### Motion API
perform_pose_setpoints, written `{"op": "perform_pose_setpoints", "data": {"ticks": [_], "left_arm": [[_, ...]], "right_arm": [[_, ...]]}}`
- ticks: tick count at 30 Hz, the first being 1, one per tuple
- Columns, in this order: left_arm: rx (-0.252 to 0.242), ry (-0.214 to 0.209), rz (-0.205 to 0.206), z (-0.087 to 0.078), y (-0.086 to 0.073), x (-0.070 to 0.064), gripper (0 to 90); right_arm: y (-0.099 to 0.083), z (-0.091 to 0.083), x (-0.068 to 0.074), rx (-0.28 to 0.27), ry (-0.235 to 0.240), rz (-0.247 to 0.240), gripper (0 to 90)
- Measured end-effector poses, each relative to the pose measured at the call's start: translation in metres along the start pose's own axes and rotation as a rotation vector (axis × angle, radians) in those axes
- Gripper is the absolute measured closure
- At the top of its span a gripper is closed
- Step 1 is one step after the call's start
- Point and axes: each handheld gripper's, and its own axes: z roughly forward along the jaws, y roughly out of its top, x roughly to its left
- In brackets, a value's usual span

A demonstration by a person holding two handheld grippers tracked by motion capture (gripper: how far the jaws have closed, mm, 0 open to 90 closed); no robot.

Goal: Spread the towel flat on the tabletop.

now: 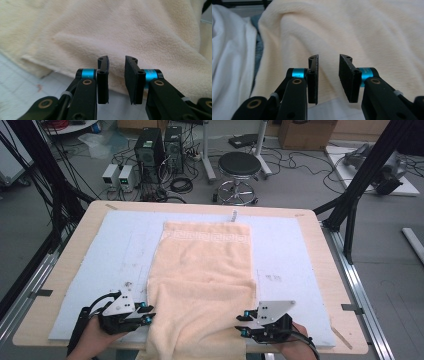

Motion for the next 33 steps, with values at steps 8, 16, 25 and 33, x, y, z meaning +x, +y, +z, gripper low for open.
{"op": "perform_pose_setpoints", "data": {"ticks": [8, 16, 25, 33], "left_arm": [[0.041, -0.086, -0.014, 0.026, 0.002, 0.008, 69.2], [0.044, -0.061, -0.004, 0.023, 0.002, 0.002, 86.5], [-0.019, 0.034, -0.012, -0.042, -0.010, -0.006, 87.3], [-0.064, 0.018, -0.037, -0.057, -0.015, -0.009, 71.5]], "right_arm": [[-0.007, 0.035, -0.015, 0.109, 0.032, 0.004, 67.5], [-0.005, 0.046, -0.027, 0.124, 0.026, 0.013, 85.6], [-0.008, 0.013, -0.012, 0.122, 0.028, 0.016, 87.7], [0.002, -0.009, -0.002, 0.060, 0.034, 0.006, 78.3]]}}
